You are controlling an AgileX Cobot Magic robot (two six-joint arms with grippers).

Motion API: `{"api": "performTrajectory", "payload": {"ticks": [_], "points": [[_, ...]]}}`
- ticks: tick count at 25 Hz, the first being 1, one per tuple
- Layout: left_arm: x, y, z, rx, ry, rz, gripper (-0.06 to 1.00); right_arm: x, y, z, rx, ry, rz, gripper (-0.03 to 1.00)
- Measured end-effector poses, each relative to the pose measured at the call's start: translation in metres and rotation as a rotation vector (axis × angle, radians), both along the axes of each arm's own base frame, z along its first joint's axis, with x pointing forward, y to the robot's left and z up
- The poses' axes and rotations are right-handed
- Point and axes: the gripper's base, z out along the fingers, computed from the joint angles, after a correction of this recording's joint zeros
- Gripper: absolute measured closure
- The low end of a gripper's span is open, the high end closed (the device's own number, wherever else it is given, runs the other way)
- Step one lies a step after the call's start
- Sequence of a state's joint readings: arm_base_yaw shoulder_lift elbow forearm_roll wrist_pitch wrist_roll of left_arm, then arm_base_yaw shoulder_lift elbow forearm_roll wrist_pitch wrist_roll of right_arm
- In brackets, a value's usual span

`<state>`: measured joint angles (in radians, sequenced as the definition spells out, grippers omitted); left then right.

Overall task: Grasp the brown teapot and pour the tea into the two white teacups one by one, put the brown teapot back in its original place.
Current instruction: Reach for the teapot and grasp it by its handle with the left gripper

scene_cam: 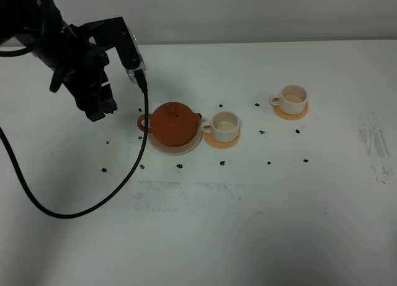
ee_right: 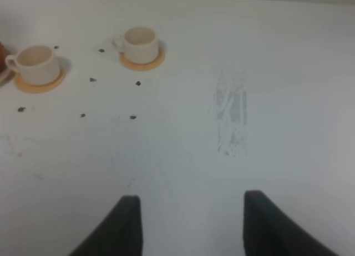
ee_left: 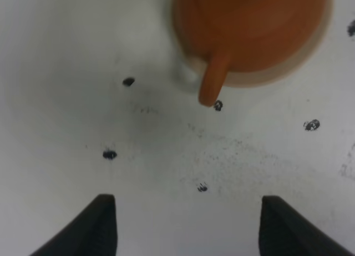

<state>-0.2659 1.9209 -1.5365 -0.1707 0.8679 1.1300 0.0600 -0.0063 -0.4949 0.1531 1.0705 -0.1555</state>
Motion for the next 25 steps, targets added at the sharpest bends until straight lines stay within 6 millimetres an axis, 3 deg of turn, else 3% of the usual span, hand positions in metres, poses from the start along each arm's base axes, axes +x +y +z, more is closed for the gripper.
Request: {"api": "performTrajectory", "payload": {"ticks": [4, 14, 25], "points": [[0.001, -0.010, -0.011, 0.034, 0.003, -0.140, 0.39, 0.000, 0.000, 0.000, 0.000, 0.000, 0.000, 0.53], [0.012, -0.026, -0.047, 0.073, -0.019, -0.270, 0.39, 0.000, 0.000, 0.000, 0.000, 0.000, 0.000, 0.53], [0.017, -0.039, -0.068, 0.075, -0.044, -0.288, 0.39, 0.000, 0.000, 0.000, 0.000, 0.000, 0.000, 0.53]]}}
